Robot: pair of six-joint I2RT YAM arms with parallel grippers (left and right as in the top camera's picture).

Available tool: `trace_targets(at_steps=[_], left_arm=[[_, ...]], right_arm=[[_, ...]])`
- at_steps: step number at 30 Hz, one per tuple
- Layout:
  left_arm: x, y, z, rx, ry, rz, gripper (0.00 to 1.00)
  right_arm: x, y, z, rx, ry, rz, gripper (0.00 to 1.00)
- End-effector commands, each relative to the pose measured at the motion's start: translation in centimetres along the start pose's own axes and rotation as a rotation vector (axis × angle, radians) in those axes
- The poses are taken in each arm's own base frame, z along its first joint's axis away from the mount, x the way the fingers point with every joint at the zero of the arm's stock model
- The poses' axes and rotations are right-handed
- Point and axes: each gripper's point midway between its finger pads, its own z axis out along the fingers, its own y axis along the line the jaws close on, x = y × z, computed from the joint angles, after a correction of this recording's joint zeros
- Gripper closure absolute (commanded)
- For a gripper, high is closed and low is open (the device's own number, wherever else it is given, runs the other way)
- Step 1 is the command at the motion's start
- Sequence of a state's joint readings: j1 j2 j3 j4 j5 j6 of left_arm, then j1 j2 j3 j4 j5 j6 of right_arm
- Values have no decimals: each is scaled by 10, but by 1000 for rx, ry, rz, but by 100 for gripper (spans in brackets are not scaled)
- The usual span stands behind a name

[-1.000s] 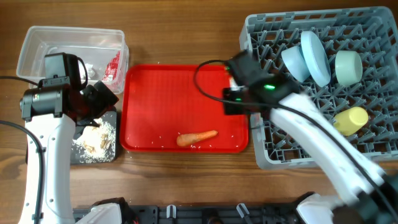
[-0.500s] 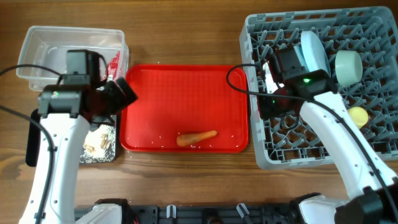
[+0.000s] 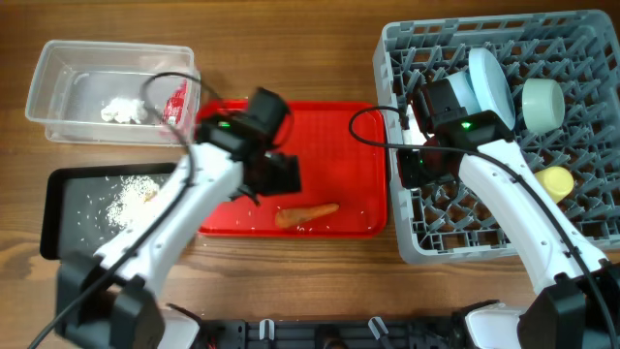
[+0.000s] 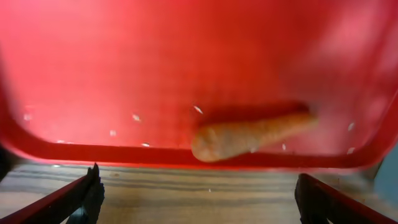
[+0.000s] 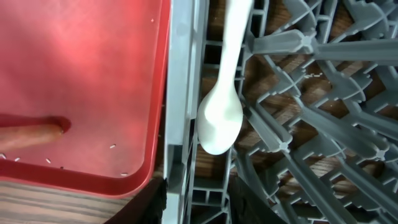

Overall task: Sort waste into correct bins and load items into the dishwasher rack
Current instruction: 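Carry the white spoon to the rack and insert it upright, then reach the left gripper to the carrot on the red tray and grasp it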

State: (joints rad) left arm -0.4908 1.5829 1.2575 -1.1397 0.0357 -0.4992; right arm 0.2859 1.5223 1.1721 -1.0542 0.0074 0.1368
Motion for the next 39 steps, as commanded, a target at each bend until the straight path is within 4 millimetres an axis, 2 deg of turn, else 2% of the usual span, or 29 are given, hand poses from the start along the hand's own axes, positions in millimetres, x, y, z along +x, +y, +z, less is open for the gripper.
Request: trace_targets(at_steps=[1,2,5,6,9,13,18,23,25,29,32,34,35,37,39], left_arm=[[19,-28,18,-23,45,311,0],[23,-37,23,-28,41,439,0],[22,-54,30,-41,2,610,0],[22,-60,33,-36,-8,661,0],[20,-69,42,-31,-14,711,0],[25,-63,61,-61,51,736,0],[32,-55,86,-102,141,759,0],[37,-50,103,-123,187,758,1],[40,-46,107,-130,202,758,7],[44,-42,115,-132,207,757,44],[44,-42,115,-132,206,757,54],[43,-41,115,-137,204,758,67],[42,-40,115,-147,199,759,70],[36,-34,114,-193,179,764,87],[33,-33,112,-207,167,764,91]], right_arm=[[-4,-14,-8,3,-31,119,63],[-5,-23,-15,1,-59,184,63],[-7,-39,-35,-12,-126,262,61],[-7,-45,-42,-11,-151,290,53],[-4,-65,-62,-16,-214,366,44],[6,-96,-79,-19,-267,486,33],[22,-125,-80,-3,-244,612,30],[25,-131,-80,4,-242,635,29],[25,-131,-80,4,-242,636,29],[25,-131,-80,4,-240,635,29],[26,-131,-79,4,-235,636,29],[27,-131,-79,3,-233,636,29],[27,-131,-79,3,-231,636,29],[28,-130,-79,3,-226,636,29],[29,-130,-79,3,-223,636,29]])
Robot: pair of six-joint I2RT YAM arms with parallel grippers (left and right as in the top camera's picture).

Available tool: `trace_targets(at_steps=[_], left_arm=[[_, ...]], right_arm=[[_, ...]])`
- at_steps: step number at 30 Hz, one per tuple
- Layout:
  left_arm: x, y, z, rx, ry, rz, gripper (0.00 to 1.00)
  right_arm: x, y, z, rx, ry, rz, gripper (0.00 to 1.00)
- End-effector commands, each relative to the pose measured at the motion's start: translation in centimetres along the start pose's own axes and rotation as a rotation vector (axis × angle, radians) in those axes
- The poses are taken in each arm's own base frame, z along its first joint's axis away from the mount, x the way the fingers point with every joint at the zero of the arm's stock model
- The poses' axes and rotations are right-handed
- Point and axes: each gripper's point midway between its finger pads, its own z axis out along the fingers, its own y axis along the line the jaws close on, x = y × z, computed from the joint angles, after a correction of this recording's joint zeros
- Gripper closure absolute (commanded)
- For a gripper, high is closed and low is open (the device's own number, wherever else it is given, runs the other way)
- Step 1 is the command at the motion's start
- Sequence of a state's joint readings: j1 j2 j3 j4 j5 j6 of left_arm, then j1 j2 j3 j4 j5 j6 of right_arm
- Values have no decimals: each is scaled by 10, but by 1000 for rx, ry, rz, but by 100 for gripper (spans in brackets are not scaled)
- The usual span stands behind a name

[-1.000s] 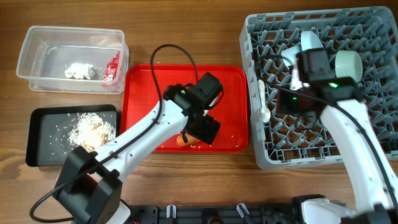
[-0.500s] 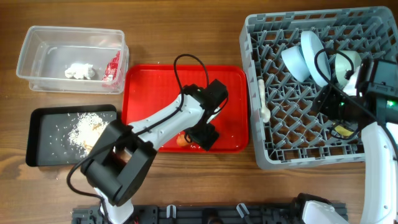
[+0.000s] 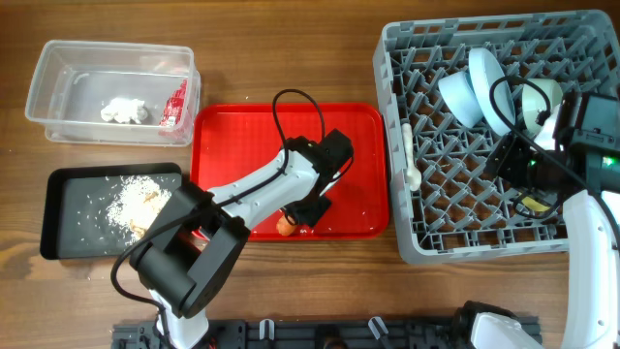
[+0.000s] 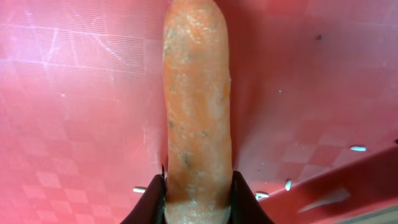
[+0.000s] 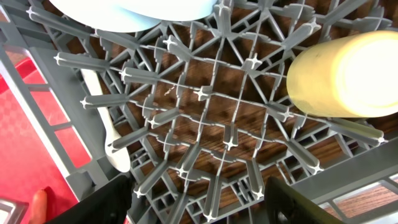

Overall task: Sort waste into correct bins and load items into the dishwasher rack
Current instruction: 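Reach the left gripper to the carrot on the red tray and grasp it, then carry the carrot left and drop it onto the black rice tray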

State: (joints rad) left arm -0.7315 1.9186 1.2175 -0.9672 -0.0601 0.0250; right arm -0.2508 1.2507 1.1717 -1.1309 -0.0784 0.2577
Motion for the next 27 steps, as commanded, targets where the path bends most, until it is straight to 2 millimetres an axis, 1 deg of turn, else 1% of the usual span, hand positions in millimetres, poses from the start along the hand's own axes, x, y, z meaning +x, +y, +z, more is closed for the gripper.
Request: trace_targets(at_steps=[1,2,5,8,9,10,13,14,15,16,17,18,19,20,21,23,24,26,27], left_arm=[[3,9,4,-48,16,-11,95],[2,10,0,-46,11,-21,96],[-7,21,-19,-46,-32,-75,96],[-13,43,-54,-41,-119,-146,96],[-13,57,-69,-54,-161,-205,96],[-10,69,-80,-71,-192,-254,95],[8,119,-119,-99,-310,-461,92],[16,137,-131,-100,-350,-549,92],[31,162,-144,-103,-394,-679,94],[44,182,-152,-107,-423,-790,96],[60,202,-157,-111,-442,-911,96],[86,228,-160,-119,-452,-1084,96],[103,244,-158,-125,-446,-1192,96],[118,256,-156,-129,-437,-1277,96],[137,270,-151,-135,-422,-1384,96],[170,289,-138,-140,-396,-1566,96],[184,296,-132,-144,-386,-1641,96],[217,309,-113,-154,-359,-1799,96],[227,313,-104,-153,-347,-1841,96]], right_arm=[[2,1,-3,-12,-3,6,29],[2,1,-3,-12,-3,6,29],[3,1,-3,-11,1,5,29],[3,1,-3,-11,4,-9,29],[3,1,-3,-11,3,-13,29],[3,1,-3,-11,3,-12,29],[3,1,-3,-11,3,-13,29],[3,1,-3,-11,3,-13,29],[3,1,-3,-11,1,-16,30],[3,1,-3,-11,1,-16,29],[3,1,-3,-11,1,-17,29],[3,1,-3,-11,1,-17,30],[2,1,-3,-12,0,-17,29],[2,1,-3,-12,-1,-17,29],[2,1,-3,-12,-1,-17,29],[2,1,-3,-11,-1,-18,30],[2,1,-3,-12,0,-19,29],[2,1,-3,-11,0,-19,29],[2,1,-3,-12,0,-18,29]])
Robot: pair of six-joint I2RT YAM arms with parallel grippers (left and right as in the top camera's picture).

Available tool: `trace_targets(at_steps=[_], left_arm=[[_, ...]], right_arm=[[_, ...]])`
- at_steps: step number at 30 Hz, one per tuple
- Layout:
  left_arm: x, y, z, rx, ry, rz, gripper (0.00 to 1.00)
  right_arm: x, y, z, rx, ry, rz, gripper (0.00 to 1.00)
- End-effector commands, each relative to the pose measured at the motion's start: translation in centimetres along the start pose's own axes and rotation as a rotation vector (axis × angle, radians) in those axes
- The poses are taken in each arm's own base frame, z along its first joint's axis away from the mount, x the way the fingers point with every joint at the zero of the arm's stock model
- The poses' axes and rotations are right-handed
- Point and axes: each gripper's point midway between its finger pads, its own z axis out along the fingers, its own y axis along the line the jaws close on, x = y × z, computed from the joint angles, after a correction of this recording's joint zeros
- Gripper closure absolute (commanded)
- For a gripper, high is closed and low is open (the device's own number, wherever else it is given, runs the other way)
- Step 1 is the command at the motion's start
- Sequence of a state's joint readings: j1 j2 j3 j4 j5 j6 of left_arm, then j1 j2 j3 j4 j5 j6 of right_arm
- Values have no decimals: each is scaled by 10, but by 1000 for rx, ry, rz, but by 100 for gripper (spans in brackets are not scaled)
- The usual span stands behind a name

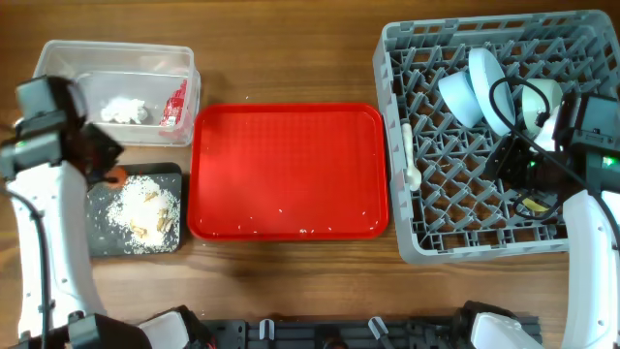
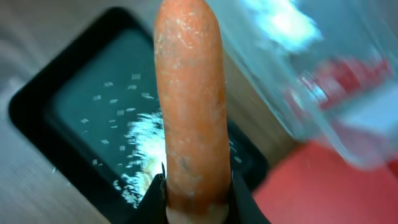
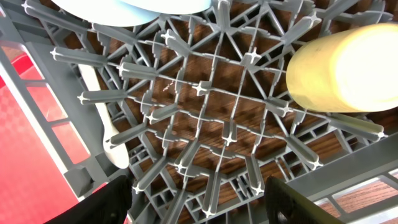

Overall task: Sort waste into correct bins and load items into the dishwasher rack
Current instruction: 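Carry the carrot left and drop it onto the black rice tray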

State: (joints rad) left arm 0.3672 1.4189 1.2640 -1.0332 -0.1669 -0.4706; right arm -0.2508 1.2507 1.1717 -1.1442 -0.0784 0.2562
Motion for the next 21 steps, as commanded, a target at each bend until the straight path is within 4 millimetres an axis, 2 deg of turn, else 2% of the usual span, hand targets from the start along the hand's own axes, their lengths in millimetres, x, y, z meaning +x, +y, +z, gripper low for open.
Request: trace_targets(at_steps=[1,4,6,8,14,17,19,20,21], left_arm=[[0,51,32,-73,41,-248,96],[11,71,61,-94,89,-320,96],[20,78,79,-111,110,-336,96],[31,79,95,-125,148,-333,96],[55,83,124,-173,253,-320,89],[64,85,134,-195,295,-315,75],[66,86,136,-200,305,-314,71],[66,86,136,-200,306,-314,60],[66,86,136,-199,305,-314,45]], right_arm=[[-2,2,-3,-16,-16,-18,29],[-1,2,-3,-16,-16,-17,29],[-1,2,-3,-16,-16,-18,29],[-1,2,-3,-16,-16,-17,30],[-1,2,-3,-16,-13,-18,30],[-1,2,-3,-15,-13,-18,30],[-1,2,-3,-15,-12,-18,30],[-1,2,-3,-15,-12,-18,30],[-1,2,-3,-15,-13,-18,30]])
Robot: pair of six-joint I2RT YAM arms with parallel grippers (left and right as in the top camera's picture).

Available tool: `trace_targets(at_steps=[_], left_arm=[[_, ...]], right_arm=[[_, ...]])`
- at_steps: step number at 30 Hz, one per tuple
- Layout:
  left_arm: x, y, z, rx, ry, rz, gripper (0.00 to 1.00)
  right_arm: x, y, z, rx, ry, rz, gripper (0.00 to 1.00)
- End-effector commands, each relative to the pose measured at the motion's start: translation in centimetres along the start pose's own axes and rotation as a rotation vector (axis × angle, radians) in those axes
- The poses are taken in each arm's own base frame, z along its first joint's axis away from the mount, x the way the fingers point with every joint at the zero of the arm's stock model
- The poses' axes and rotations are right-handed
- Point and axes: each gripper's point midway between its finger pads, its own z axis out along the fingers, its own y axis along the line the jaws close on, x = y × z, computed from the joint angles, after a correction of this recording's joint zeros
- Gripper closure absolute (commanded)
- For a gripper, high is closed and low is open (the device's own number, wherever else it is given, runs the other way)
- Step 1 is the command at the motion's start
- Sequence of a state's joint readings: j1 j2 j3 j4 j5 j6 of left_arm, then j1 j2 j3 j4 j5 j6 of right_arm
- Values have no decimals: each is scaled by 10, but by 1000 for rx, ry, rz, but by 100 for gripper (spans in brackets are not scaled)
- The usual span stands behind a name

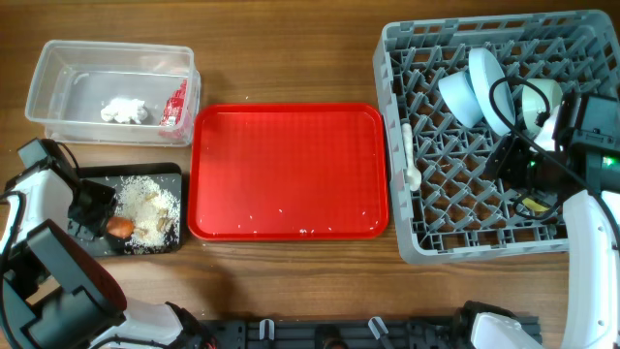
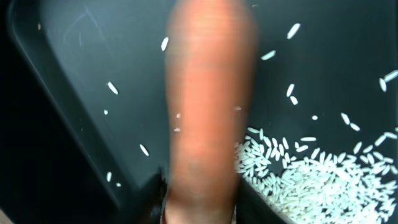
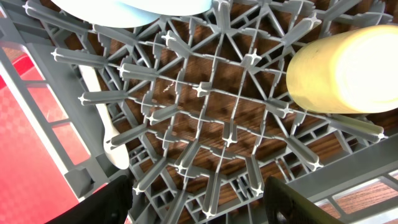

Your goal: Sort waste into correct bins and load items into the dishwasher rack

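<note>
The orange carrot (image 2: 205,112) is blurred and fills the middle of the left wrist view, with my left gripper (image 2: 200,208) shut on its end. Below it lies the black tray (image 2: 74,74) with scattered rice (image 2: 311,180). From overhead the carrot (image 1: 120,226) sits low over the black tray (image 1: 126,173), beside the rice pile. My right gripper (image 3: 199,202) hangs open over the grey dishwasher rack (image 3: 205,93), holding nothing. The red tray (image 1: 291,155) holds only a few rice grains.
A clear bin (image 1: 58,58) with white and red scraps stands behind the black tray. The rack (image 1: 455,242) holds a white spoon (image 1: 411,155) along its left edge, pale blue dishes (image 1: 480,82), a white cup (image 1: 542,97) and a yellow cup (image 3: 348,74).
My left gripper with the carrot was over the black tray's far left corner by the clear bin; now it is low inside the tray next to the rice. The right arm has not moved.
At first my left gripper was open over the carrot in the red tray, and the right was at the spoon on the rack's left edge. Then the left was shut on the carrot and the right hung open over the rack's right side. Now the carrot is over the black tray.
</note>
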State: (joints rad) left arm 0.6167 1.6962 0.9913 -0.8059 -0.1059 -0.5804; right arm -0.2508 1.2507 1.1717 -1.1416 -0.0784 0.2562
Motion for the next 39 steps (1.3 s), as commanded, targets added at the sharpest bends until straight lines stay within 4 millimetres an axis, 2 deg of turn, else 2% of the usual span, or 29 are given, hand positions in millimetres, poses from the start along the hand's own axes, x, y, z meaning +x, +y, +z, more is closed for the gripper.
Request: trace_targets(at_steps=[1,3,5,8,11,13,15,17,18,20,22,23,26,27,29,34,36,39], left_arm=[[2,2,4,-7,10,-7,32],[1,1,2,-2,9,-3,27],[1,-6,-4,37,11,24,27],[-6,-28,-34,135,-32,87,26],[-2,-60,-74,249,-125,197,25],[18,-92,-99,372,-155,354,25],[49,-120,-116,441,-176,528,23],[87,-142,-122,468,-180,720,21],[101,-147,-123,474,-177,783,21],[141,-159,-128,491,-164,943,16],[167,-162,-129,494,-148,1041,4],[179,-161,-129,491,-135,1078,0],[203,-149,-126,453,-80,1146,0],[206,-146,-124,440,-67,1154,0],[212,-122,-117,359,11,1150,0],[219,-69,-113,189,161,1080,0],[220,-63,-120,197,154,1085,0],[217,-68,-140,320,6,1103,0]], right_arm=[[0,2,-3,-15,-10,-18,30],[0,2,-3,-15,-10,-17,30],[1,6,-4,-40,-3,-19,30],[2,13,-4,-80,2,-21,28],[0,35,-7,-198,-5,-83,26],[-3,53,-9,-266,-24,-122,26],[-4,71,-11,-312,-44,-171,24],[0,98,-14,-368,-61,-280,22],[5,110,-15,-388,-64,-333,21],[19,138,-13,-430,-53,-455,17],[32,157,-8,-456,-31,-556,13],[38,164,-4,-467,-18,-624,8],[49,166,12,-451,50,-654,5],[49,162,17,-430,73,-616,5],[53,150,25,-356,125,-524,6],[66,135,20,-311,181,-494,6],[58,124,16,-246,127,-460,6],[48,118,1,-252,-40,-467,5]])
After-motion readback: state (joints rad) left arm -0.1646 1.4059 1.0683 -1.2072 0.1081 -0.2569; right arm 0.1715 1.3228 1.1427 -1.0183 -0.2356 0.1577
